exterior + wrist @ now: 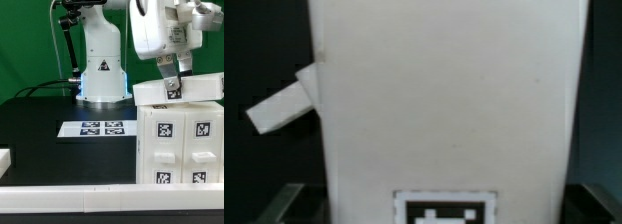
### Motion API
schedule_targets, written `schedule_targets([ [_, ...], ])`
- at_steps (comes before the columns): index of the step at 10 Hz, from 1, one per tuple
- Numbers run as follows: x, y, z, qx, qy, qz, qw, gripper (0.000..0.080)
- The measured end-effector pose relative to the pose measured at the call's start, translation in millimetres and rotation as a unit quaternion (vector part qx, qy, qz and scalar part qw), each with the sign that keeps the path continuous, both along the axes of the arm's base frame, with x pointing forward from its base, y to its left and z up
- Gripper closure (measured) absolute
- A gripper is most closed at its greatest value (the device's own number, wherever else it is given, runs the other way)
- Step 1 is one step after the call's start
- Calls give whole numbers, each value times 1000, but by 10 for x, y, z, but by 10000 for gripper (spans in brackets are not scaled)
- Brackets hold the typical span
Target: Assemble cabinet
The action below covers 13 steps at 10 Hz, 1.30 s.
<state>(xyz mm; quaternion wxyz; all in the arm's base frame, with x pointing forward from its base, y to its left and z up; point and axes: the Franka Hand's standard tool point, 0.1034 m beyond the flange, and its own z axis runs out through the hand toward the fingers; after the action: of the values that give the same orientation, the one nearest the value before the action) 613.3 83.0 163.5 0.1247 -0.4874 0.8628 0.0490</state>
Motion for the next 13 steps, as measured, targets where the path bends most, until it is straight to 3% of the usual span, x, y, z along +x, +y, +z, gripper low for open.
schedule_targets([
  [2,5,-11,-4,15,1,-19,1000,243],
  [3,5,-6,-4,12,-2,-6,1000,243],
  [5,3,4,-1,12,-3,-1,1000,46],
  [6,16,16,66,12,-10,7,1000,14],
  [10,64,77,298,13,-33,29,999,2],
  [13,54,76,266,4,-36,68,997,3],
])
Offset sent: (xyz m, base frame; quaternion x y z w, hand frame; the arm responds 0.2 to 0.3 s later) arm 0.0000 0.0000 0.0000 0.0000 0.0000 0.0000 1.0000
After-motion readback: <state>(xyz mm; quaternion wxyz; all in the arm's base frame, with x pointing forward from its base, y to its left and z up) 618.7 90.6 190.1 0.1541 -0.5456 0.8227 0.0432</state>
